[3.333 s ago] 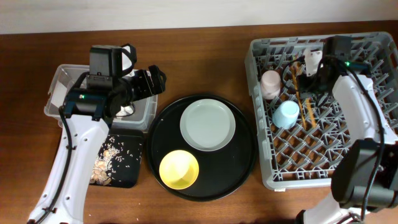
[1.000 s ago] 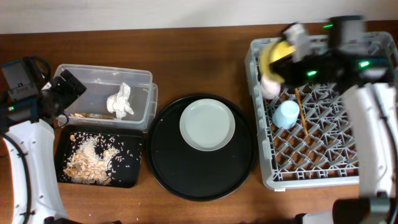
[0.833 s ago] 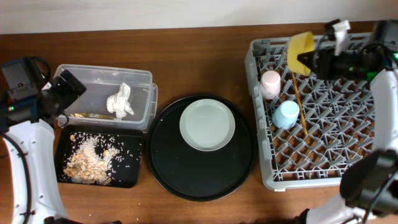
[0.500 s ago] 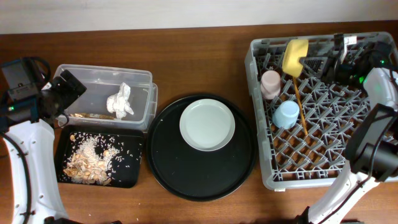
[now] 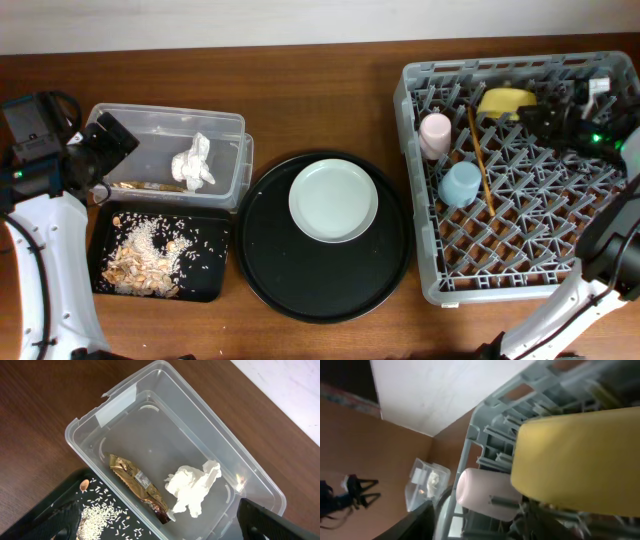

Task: Sort waste into correct bins and load items into the dishwasher rack
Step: 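Move the right gripper to the white plate and grasp its rim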

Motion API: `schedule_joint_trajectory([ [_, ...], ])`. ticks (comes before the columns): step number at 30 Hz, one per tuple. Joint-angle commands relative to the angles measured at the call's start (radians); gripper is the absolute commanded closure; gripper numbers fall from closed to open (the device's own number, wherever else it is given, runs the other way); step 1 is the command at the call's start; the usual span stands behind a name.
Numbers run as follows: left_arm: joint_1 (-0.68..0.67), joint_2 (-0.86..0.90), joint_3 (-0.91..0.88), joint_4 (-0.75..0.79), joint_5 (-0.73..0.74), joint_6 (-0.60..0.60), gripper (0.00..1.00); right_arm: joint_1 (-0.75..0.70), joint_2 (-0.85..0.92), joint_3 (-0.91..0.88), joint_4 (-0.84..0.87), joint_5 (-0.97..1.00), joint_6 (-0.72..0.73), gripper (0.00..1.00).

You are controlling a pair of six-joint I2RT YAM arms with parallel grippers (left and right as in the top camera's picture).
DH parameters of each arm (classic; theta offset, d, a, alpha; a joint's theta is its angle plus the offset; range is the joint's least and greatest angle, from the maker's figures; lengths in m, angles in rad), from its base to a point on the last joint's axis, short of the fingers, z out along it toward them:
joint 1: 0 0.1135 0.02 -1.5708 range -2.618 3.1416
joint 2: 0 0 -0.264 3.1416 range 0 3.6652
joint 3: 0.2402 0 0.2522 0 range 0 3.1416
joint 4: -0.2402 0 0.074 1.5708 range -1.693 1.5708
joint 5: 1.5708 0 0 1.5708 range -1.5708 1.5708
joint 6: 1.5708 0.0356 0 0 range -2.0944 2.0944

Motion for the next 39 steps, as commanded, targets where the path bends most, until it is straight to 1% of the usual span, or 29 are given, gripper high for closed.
schedule_joint_trajectory([
  [1,0.004,-0.021,0.002,0.000,-0.007,-0.002,0.01,-0.045,-0.010,0.003,-0.034,0.013,0.063,0.41],
  [4,0.004,-0.021,0.002,0.000,-0.007,-0.002,0.01,-0.051,-0.087,0.003,-0.059,0.161,0.123,0.42],
  [6,0.004,-0.021,0.002,0.000,-0.007,-0.002,0.01,-0.024,-0.182,0.003,-0.080,0.313,0.150,0.42],
  [9,0.004,-0.021,0.002,0.000,-0.007,-0.002,0.01,0.098,-0.383,0.003,-0.105,0.601,0.176,0.41],
  [11,0.004,-0.021,0.002,0.000,-0.007,-0.002,0.01,0.241,-0.517,0.003,-0.145,0.796,0.176,0.40],
  [13,0.004,-0.021,0.002,0.000,-0.007,-0.002,0.01,0.454,-0.614,0.003,-0.191,0.971,0.176,0.38],
  [14,0.004,-0.021,0.002,0.000,-0.007,-0.002,0.01,0.581,-0.631,0.003,-0.218,1.035,0.177,0.37],
  [18,0.004,-0.021,0.002,0.000,-0.007,-0.002,0.01,0.915,-0.584,0.002,-0.263,1.093,0.203,0.36],
  [20,0.004,-0.021,0.002,0.000,-0.007,-0.002,0.01,1.015,-0.554,0.002,-0.259,1.093,0.220,0.34],
  [21,0.004,-0.021,0.002,0.000,-0.007,-0.002,0.01,1.102,-0.521,0.002,-0.257,1.093,0.245,0.33],
  [22,0.004,-0.021,0.002,0.000,-0.007,-0.002,0.01,1.159,-0.495,0.002,-0.268,1.093,0.248,0.32],
  [25,0.004,-0.021,0.002,0.000,-0.007,-0.002,0.01,1.262,-0.426,0.002,-0.309,1.108,0.248,0.32],
  [29,0.004,-0.021,0.002,0.000,-0.007,-0.002,0.01,1.349,-0.296,-0.001,-0.315,1.176,0.248,0.32],
  [33,0.004,-0.021,0.002,0.000,-0.007,-0.002,0.01,1.359,-0.201,-0.001,-0.296,1.175,0.303,0.34],
  [34,0.004,-0.021,0.002,-0.001,-0.007,-0.002,0.01,1.359,-0.187,-0.001,-0.288,1.173,0.311,0.37],
  [36,0.004,-0.021,0.002,0.000,-0.007,-0.002,0.01,1.365,-0.140,-0.003,-0.274,1.131,0.311,0.38],
  [38,0.004,-0.021,0.002,0.000,-0.007,-0.002,0.01,1.372,-0.111,-0.003,-0.268,1.134,0.310,0.38],
  [39,0.004,-0.021,0.002,0.000,-0.007,-0.002,0.01,1.377,-0.097,-0.005,-0.259,1.133,0.310,0.41],
])
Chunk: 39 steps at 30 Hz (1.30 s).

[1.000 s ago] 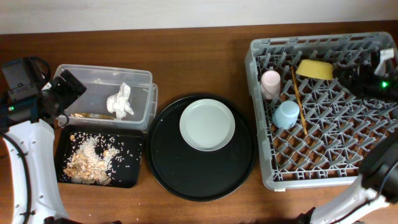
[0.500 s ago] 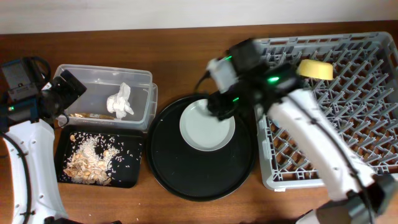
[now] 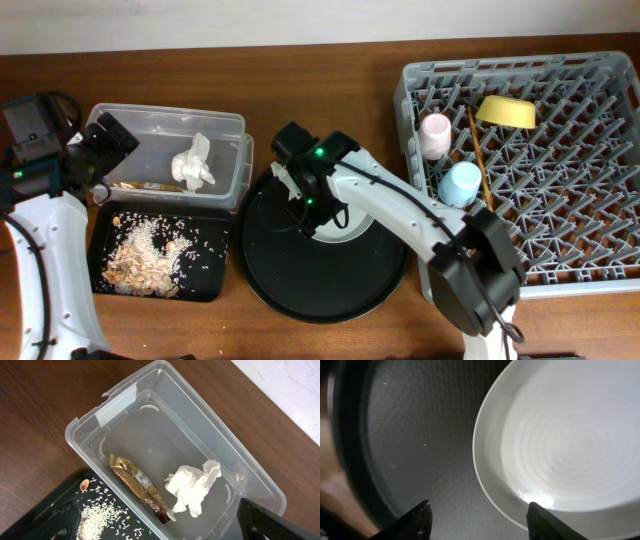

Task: Sort waste into correct bins and load items into the dishwasher rack
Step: 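Move the right gripper to the white plate and grasp its rim, then carry the white plate to the rack and stand it upright with the right gripper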

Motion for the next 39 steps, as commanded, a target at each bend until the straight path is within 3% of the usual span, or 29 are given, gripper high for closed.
schedule_joint_trajectory([
  [1,0.004,-0.021,0.002,0.001,-0.007,-0.002,0.01,0.021,0.051,-0.011,0.024,-0.013,0.014,0.44],
  [8,0.004,-0.021,0.002,0.001,-0.007,-0.002,0.01,0.020,0.068,-0.151,0.190,-0.013,0.014,0.50],
  [13,0.004,-0.021,0.002,0.001,-0.007,-0.002,0.01,0.020,0.068,-0.258,0.312,-0.013,0.014,0.64],
  [15,0.004,-0.021,0.002,0.001,-0.007,-0.002,0.01,0.020,0.068,-0.273,0.311,-0.014,0.014,0.89],
  [16,0.004,-0.021,0.002,0.001,-0.007,-0.002,0.01,0.020,0.067,-0.272,0.303,-0.013,0.014,0.96],
  [22,0.004,-0.021,0.002,0.001,-0.007,-0.002,0.01,0.019,0.037,-0.215,0.212,-0.014,0.013,0.96],
  [34,0.004,-0.021,0.002,0.001,-0.007,-0.002,0.01,0.017,-0.261,-0.166,0.089,-0.013,0.009,0.96],
  [39,0.004,-0.021,0.002,0.001,-0.007,-0.002,0.01,-0.125,-0.488,-0.161,0.073,-0.117,0.010,0.96],
])
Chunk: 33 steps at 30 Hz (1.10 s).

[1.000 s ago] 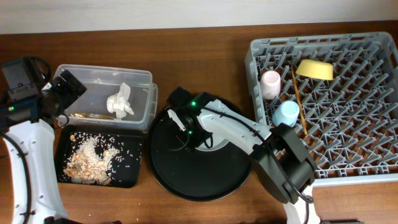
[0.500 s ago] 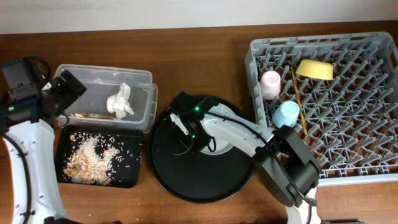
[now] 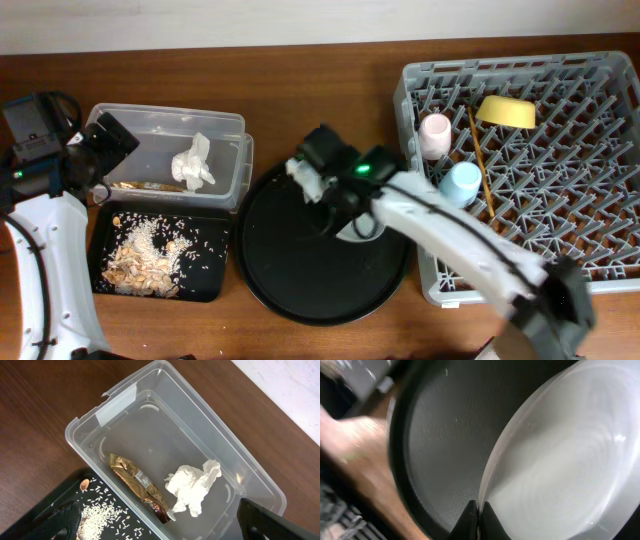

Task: Sort waste into correct bins and load items into the dishwasher rack
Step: 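Carry the white plate to the rack and stand it upright with the right gripper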

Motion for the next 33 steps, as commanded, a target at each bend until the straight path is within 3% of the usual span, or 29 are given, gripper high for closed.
schedule_joint_trajectory([
  [1,0.004,-0.021,0.002,0.001,-0.007,-0.002,0.01,-0.190,-0.258,0.022,-0.030,-0.071,0.003,0.96],
  [3,0.004,-0.021,0.002,0.001,-0.007,-0.002,0.01,-0.380,-0.373,0.022,-0.063,-0.140,-0.092,0.96],
  [5,0.004,-0.021,0.002,0.001,-0.007,-0.002,0.01,-0.636,-0.435,0.022,-0.107,-0.346,-0.229,0.96],
  [8,0.004,-0.021,0.002,0.001,-0.007,-0.002,0.01,-0.977,-0.413,0.022,-0.200,-0.651,-0.436,0.96],
  [11,0.004,-0.021,0.002,0.001,-0.007,-0.002,0.01,-1.172,-0.327,0.022,-0.280,-0.839,-0.591,0.96],
  [22,0.004,-0.021,0.002,0.001,-0.007,-0.002,0.01,-1.205,-0.016,0.022,-0.378,-0.924,-0.864,0.96],
  [27,0.004,-0.021,0.002,0.001,-0.007,-0.002,0.01,-1.206,0.038,0.022,-0.381,-0.849,-0.863,0.95],
  [29,0.004,-0.021,0.002,0.001,-0.007,-0.002,0.01,-1.206,0.047,0.022,-0.380,-0.807,-0.863,0.87],
  [33,0.004,-0.021,0.002,0.001,-0.007,-0.002,0.01,-1.206,0.048,0.022,-0.319,-0.796,-0.807,0.84],
])
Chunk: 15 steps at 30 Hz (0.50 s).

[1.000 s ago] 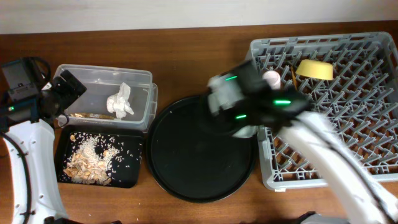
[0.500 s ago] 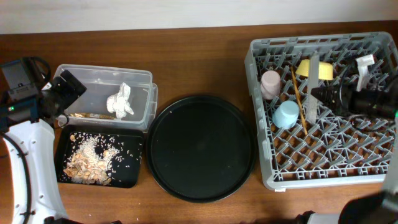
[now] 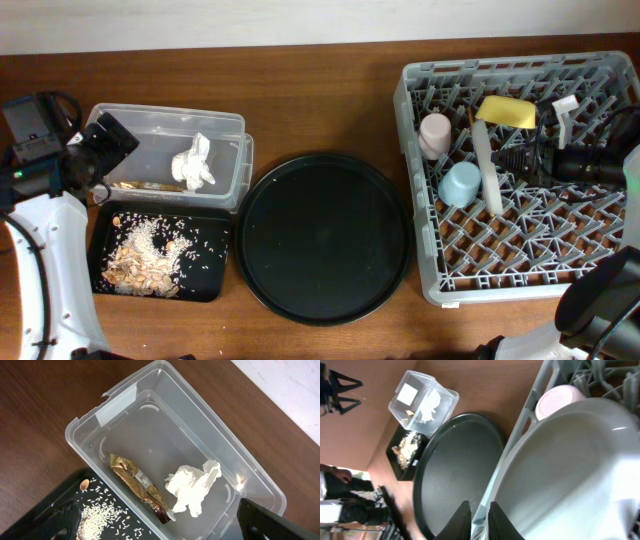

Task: Sort waste into correct bins and load items into the dishwasher rack
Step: 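Carry the white plate to the rack and stand it upright with the right gripper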

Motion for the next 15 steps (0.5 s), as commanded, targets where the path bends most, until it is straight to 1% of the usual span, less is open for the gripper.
schedule_joint_trajectory([
  [1,0.004,-0.021,0.002,0.001,-0.007,-0.002,0.01,-0.003,0.012,0.005,0.046,0.017,0.059,0.84],
  [2,0.004,-0.021,0.002,0.001,-0.007,-0.002,0.01,-0.003,0.012,0.005,0.062,0.017,0.086,0.82],
  [3,0.004,-0.021,0.002,0.002,-0.007,-0.002,0.01,-0.003,0.012,0.005,0.065,0.017,0.092,0.63],
  [4,0.004,-0.021,0.002,0.002,-0.007,-0.002,0.01,-0.003,0.012,0.005,0.066,0.017,0.092,0.50],
  [5,0.004,-0.021,0.002,0.001,-0.007,-0.002,0.01,-0.003,0.012,0.005,0.069,0.017,0.092,0.50],
  [8,0.004,-0.021,0.002,0.002,-0.007,-0.002,0.01,-0.003,0.012,0.005,0.069,0.016,0.099,0.43],
  [9,0.004,-0.021,0.002,0.002,-0.007,-0.002,0.01,-0.003,0.012,0.005,0.081,0.007,0.124,0.43],
  [10,0.004,-0.021,0.002,0.002,-0.007,-0.002,0.01,-0.003,0.012,0.009,0.132,-0.015,0.230,0.42],
  [11,0.004,-0.021,0.002,0.001,-0.007,-0.002,0.01,-0.002,0.012,0.032,0.190,-0.016,0.346,0.40],
  [12,0.004,-0.021,0.002,0.001,-0.007,-0.002,0.01,-0.001,0.011,0.078,0.208,-0.009,0.395,0.38],
  [13,0.004,-0.021,0.002,0.001,-0.007,-0.002,0.01,0.014,0.010,0.174,0.207,0.047,0.457,0.30],
  [14,0.004,-0.021,0.002,0.002,-0.007,-0.002,0.01,0.029,0.009,0.224,0.205,0.112,0.496,0.28],
  [15,0.004,-0.021,0.002,0.001,-0.007,-0.002,0.01,0.063,0.006,0.300,0.183,0.222,0.528,0.23],
])
